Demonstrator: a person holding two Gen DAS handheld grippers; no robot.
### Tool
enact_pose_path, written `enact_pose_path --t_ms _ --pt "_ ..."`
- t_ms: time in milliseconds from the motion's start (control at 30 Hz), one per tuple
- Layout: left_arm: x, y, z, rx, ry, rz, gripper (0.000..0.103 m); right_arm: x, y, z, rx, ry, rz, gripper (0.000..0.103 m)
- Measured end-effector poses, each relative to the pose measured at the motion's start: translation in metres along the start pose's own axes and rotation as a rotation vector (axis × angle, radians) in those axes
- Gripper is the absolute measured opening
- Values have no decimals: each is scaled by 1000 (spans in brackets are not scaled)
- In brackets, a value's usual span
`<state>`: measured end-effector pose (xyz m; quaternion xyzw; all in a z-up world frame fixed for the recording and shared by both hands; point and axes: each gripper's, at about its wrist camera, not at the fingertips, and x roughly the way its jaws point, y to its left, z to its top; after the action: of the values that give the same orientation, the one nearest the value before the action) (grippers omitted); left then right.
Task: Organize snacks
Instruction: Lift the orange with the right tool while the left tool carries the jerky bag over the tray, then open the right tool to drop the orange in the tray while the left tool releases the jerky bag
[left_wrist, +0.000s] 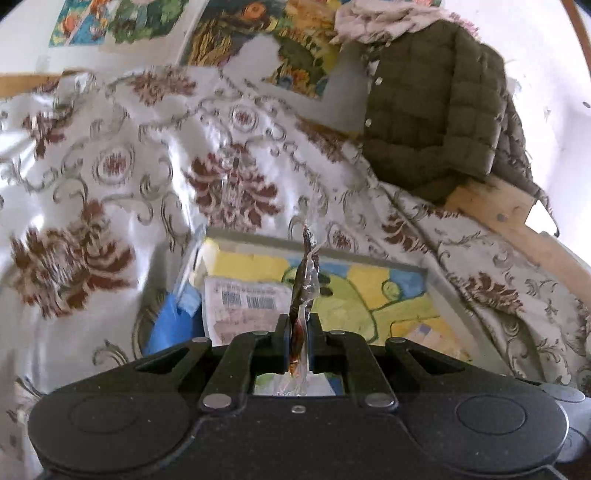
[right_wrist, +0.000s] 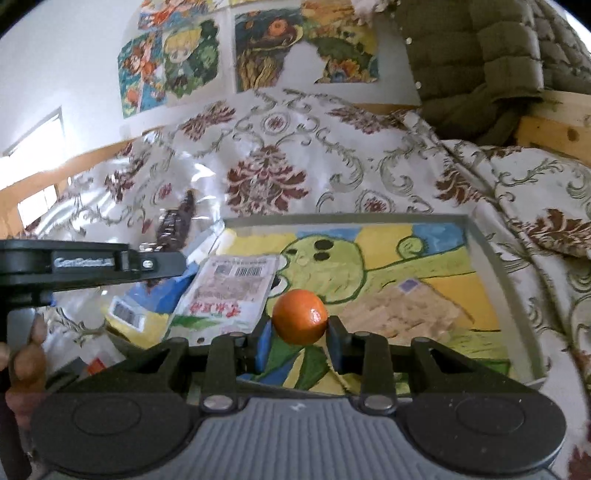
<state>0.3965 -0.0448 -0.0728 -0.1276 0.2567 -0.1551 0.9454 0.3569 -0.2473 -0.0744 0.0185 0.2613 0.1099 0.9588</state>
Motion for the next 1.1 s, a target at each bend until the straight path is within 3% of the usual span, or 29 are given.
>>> enact_pose_path --t_ms 333,667,733,867,1100 --pt "14 0 -3 16 80 28 9 23 11 -6 -15 55 7 35" --pt "18 5 -5 -4 113 5 9 24 11 -6 -12 74 0 36" --pt "17 2 -5 1 113 -1 19 22 11 -5 -11 78 -5 36" --pt "14 -2 -4 16 108 -5 22 18 9 -3 -2 73 -5 39" --pt "-5 -9 5 22 55 -7 54 -5 4 10 15 20 -15 51"
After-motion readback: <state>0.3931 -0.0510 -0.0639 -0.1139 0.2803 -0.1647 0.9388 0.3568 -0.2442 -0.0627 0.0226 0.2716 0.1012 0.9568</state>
